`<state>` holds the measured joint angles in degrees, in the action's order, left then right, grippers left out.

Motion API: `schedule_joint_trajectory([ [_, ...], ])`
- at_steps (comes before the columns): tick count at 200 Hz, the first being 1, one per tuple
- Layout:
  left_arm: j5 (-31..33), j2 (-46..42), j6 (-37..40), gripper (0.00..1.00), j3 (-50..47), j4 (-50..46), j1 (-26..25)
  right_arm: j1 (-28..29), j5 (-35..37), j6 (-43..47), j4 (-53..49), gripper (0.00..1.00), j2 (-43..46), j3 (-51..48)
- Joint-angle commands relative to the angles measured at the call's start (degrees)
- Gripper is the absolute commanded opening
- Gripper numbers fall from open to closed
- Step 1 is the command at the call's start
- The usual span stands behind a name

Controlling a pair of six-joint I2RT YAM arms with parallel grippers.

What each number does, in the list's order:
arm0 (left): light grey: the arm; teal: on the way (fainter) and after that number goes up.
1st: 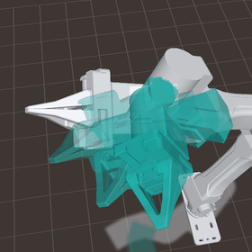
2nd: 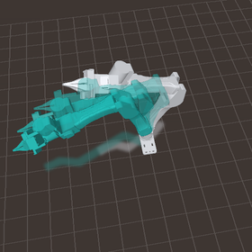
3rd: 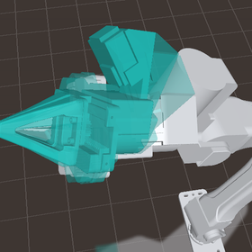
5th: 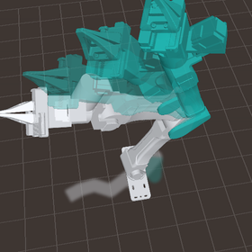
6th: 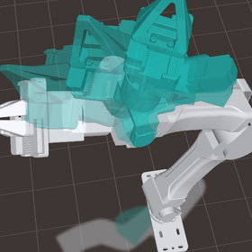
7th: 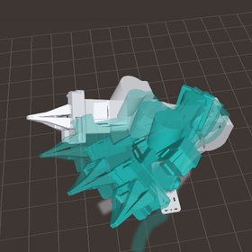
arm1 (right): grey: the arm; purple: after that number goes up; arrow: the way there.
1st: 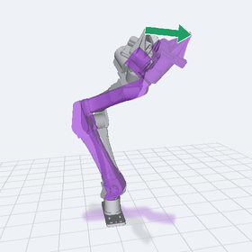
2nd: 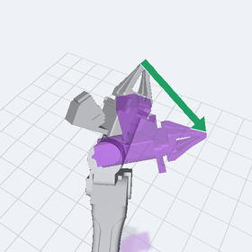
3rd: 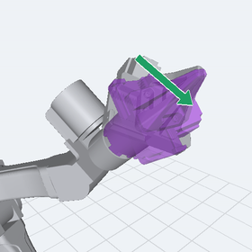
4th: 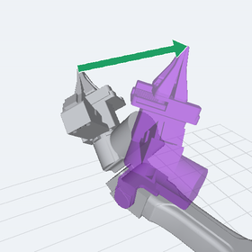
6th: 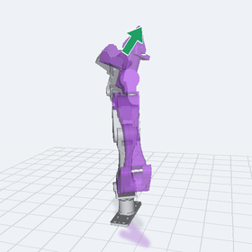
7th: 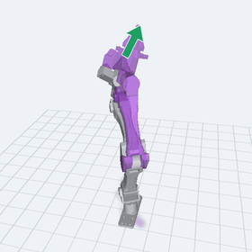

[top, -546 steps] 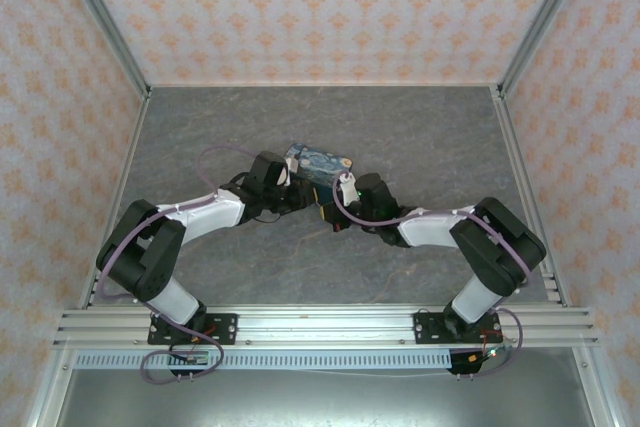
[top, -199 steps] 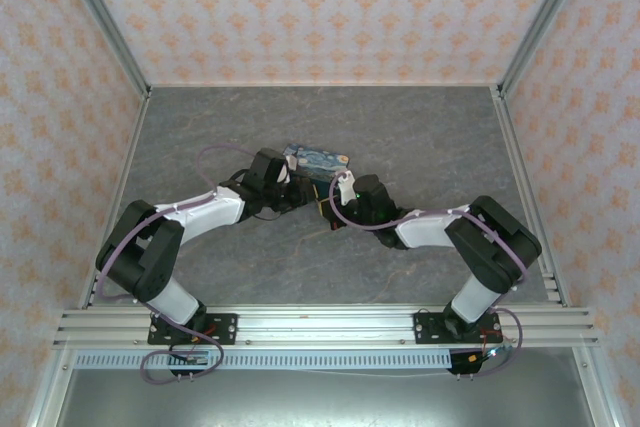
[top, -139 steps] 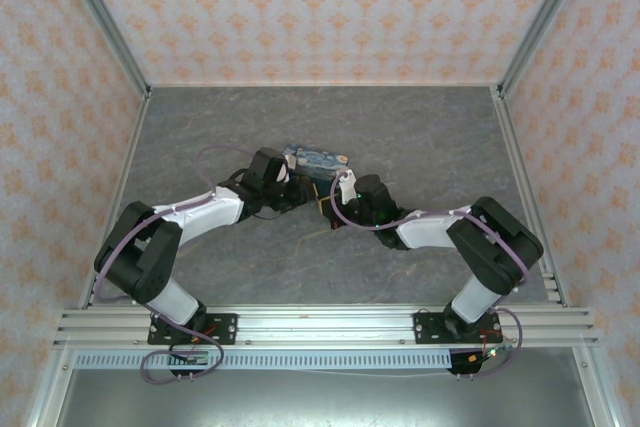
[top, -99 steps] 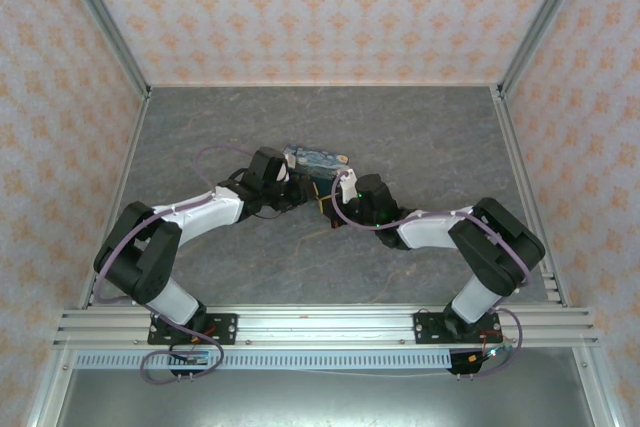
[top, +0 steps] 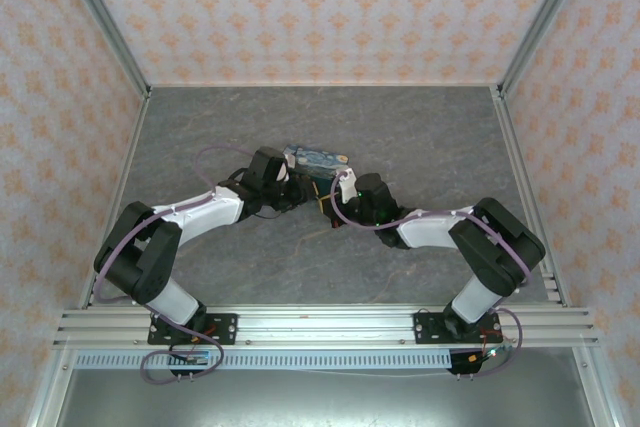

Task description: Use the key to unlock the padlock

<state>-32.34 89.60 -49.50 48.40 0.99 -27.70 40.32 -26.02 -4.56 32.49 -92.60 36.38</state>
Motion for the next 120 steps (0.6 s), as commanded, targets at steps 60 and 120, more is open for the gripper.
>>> schedule_joint_trajectory([
  [60,-2.6,0.8,-0.1,0.23,1.5,-4.7,-1.1,-0.4,2.1,-0.1,11.1,0.0,-0.4,2.2],
  [120,-2.0,1.6,0.3,0.22,1.0,-4.8,-1.2,-2.5,-0.2,-2.3,13.2,0.0,2.4,1.2],
])
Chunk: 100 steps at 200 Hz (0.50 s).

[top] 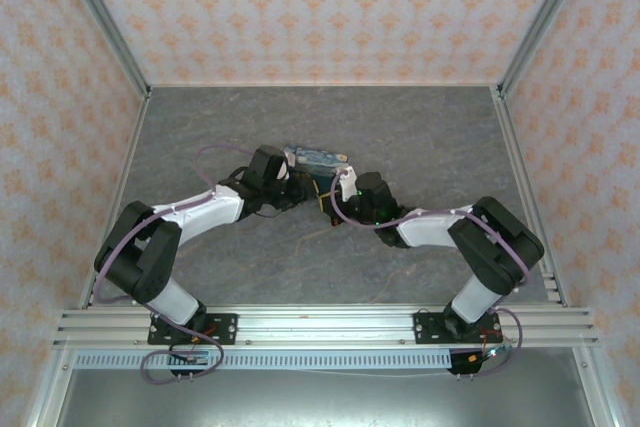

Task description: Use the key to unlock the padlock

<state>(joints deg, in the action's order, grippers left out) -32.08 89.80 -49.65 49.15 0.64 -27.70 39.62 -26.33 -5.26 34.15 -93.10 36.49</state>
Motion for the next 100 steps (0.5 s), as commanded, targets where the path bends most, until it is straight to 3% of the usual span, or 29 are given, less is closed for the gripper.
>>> schedule_joint_trajectory([
  [1,-2.2,1.5,0.5,0.22,0.3,-4.4,-1.2,-1.8,0.1,-1.6,11.6,0.0,2.9,1.1],
  [100,-1.9,2.5,0.5,0.22,0.0,-4.1,-1.3,-4.9,-4.5,-1.7,9.0,0.0,3.7,1.5],
])
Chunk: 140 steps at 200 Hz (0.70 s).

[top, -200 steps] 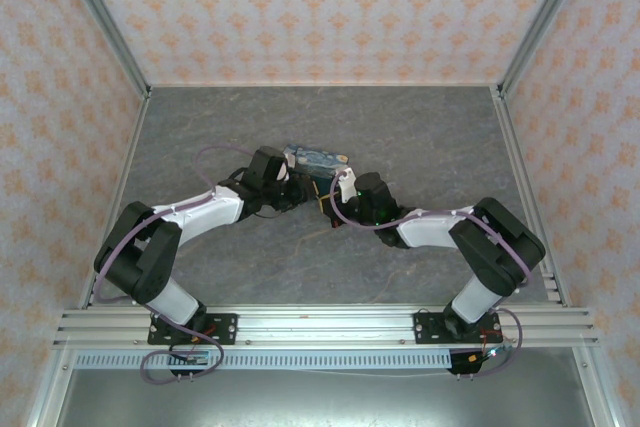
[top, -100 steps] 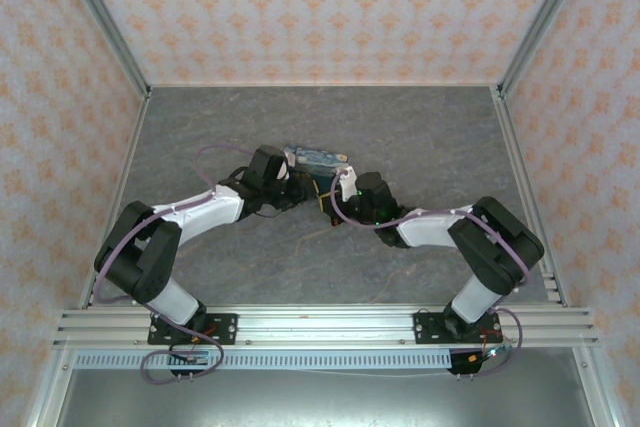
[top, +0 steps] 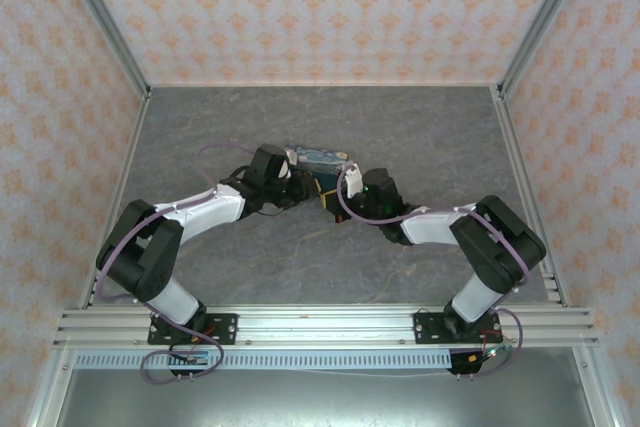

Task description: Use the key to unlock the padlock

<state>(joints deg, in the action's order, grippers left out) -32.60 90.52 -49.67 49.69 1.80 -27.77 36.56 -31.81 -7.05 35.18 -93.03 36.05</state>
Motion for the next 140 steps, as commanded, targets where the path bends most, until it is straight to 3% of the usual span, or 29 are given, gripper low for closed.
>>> schedule_joint_trajectory([
  [1,-1.4,1.8,0.5,0.22,-0.5,-5.2,-1.2,-1.9,1.0,0.0,7.9,0.0,3.7,1.9],
  [65,-0.4,1.8,0.9,0.22,-1.0,-4.1,-1.2,-3.2,-6.0,-2.5,6.0,0.0,1.5,2.7],
  [140,0.9,2.0,2.2,0.22,-1.6,-5.1,-1.2,-3.8,-5.3,-2.9,5.3,0.0,1.3,2.9],
])
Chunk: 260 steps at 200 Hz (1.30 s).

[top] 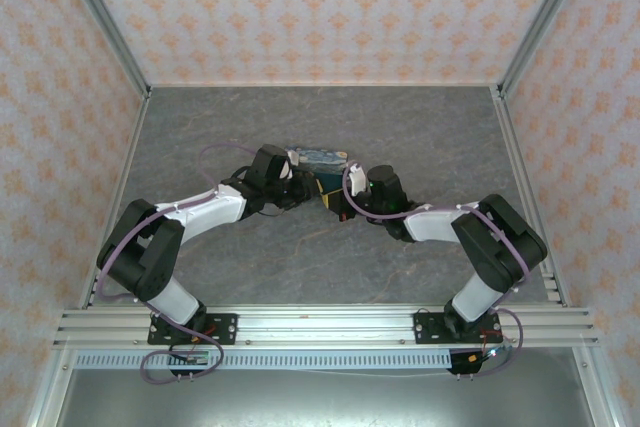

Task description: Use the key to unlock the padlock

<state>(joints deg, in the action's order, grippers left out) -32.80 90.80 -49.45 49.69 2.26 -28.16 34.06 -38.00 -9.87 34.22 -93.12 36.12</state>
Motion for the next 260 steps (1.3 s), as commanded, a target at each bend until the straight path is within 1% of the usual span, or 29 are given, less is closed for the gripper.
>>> schedule_joint_trajectory([
  [1,1.1,1.7,2.0,0.22,-1.6,-5.6,-0.8,-1.3,0.9,0.0,6.2,0.0,1.4,2.9],
  [47,1.8,2.1,2.3,0.22,-2.0,-5.9,-0.8,-1.3,1.1,1.1,4.8,0.0,2.4,3.6],
  [66,1.6,2.3,1.7,0.21,-2.0,-5.7,-0.8,-1.1,1.9,2.5,2.4,0.0,2.8,4.0],
  [95,1.0,2.4,1.0,0.2,-1.4,-6.4,-0.8,1.6,7.5,6.5,-1.6,0.0,3.3,4.2],
  [112,1.1,2.1,0.9,0.2,-1.0,-7.3,-0.8,2.8,11.2,8.0,-1.9,0.0,3.8,3.7],
  [127,1.0,1.9,0.9,0.19,-0.9,-7.6,-0.8,3.2,12.5,8.2,-1.4,0.0,4.1,3.3],
  [143,1.1,1.9,1.0,0.19,-0.8,-7.8,-0.8,3.2,12.2,7.2,0.5,0.0,4.2,2.9],
  [175,1.4,2.2,0.7,0.19,-1.6,-7.2,-0.8,3.0,8.7,4.1,4.8,0.0,3.5,3.0],
  [224,1.3,2.9,0.2,0.19,-2.2,-6.4,-0.8,2.3,4.4,1.2,7.6,0.0,3.3,4.2],
  [260,1.1,3.5,0.0,0.19,-2.2,-5.9,-0.8,1.7,4.0,0.1,9.6,0.0,3.8,4.6],
])
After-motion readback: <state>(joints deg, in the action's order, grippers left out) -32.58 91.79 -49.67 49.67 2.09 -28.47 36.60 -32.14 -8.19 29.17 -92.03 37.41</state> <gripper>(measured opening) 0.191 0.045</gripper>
